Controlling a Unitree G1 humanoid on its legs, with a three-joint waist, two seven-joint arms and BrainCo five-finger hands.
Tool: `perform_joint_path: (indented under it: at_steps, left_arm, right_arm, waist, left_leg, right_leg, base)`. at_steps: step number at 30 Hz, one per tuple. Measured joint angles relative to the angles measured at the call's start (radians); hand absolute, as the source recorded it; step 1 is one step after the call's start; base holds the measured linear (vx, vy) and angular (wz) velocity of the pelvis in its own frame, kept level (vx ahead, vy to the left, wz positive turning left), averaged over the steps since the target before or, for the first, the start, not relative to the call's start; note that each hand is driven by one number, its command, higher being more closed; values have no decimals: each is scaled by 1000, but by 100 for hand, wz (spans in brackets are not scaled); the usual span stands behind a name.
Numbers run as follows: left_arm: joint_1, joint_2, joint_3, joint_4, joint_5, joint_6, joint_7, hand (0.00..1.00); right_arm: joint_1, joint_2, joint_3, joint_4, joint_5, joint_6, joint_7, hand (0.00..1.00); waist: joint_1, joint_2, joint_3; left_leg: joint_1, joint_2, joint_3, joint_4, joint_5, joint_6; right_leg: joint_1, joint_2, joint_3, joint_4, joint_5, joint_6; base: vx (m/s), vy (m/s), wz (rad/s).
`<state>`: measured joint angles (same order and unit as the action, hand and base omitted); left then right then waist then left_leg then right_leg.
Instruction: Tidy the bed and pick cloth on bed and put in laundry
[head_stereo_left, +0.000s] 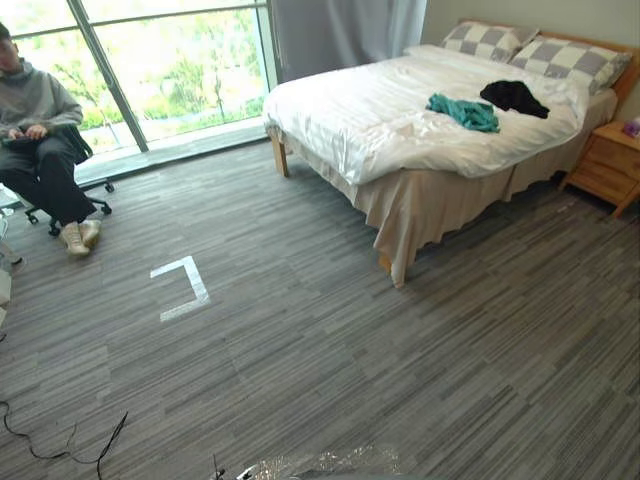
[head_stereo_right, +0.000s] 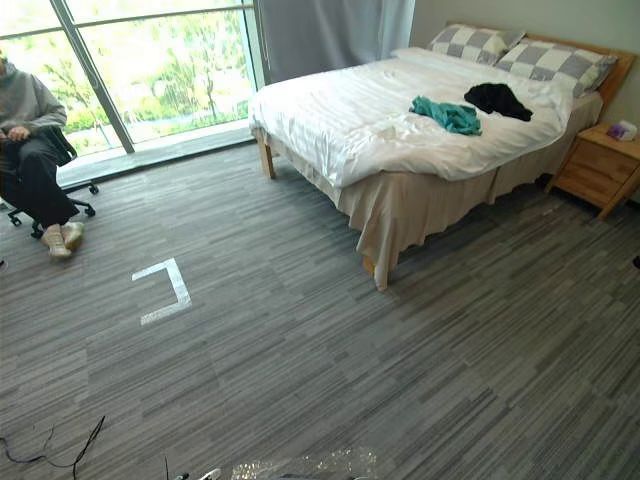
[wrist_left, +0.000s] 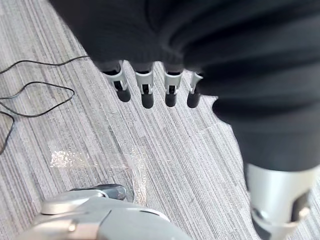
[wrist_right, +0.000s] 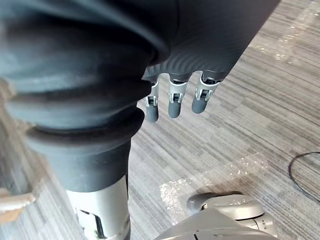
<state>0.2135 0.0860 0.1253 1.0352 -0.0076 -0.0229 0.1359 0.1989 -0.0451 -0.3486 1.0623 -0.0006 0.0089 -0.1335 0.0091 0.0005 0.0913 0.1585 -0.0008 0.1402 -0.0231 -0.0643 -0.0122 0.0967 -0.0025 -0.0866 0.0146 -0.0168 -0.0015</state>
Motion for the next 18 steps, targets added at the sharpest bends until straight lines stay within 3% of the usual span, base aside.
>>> perform_joint_path:
  at_steps: [18]
  left_arm:
    - [-40,3,24,25,100,-3,1,0]
  right_arm:
    - [-56,20,-65,19,-9,2,-4,0]
  waist:
    - [1,-9,18]
  left_leg:
    - [28,-3,4,-40,-1,-2]
  right_leg:
    - [36,1,-19,-70,1,15]
  base:
    - [43,1,1]
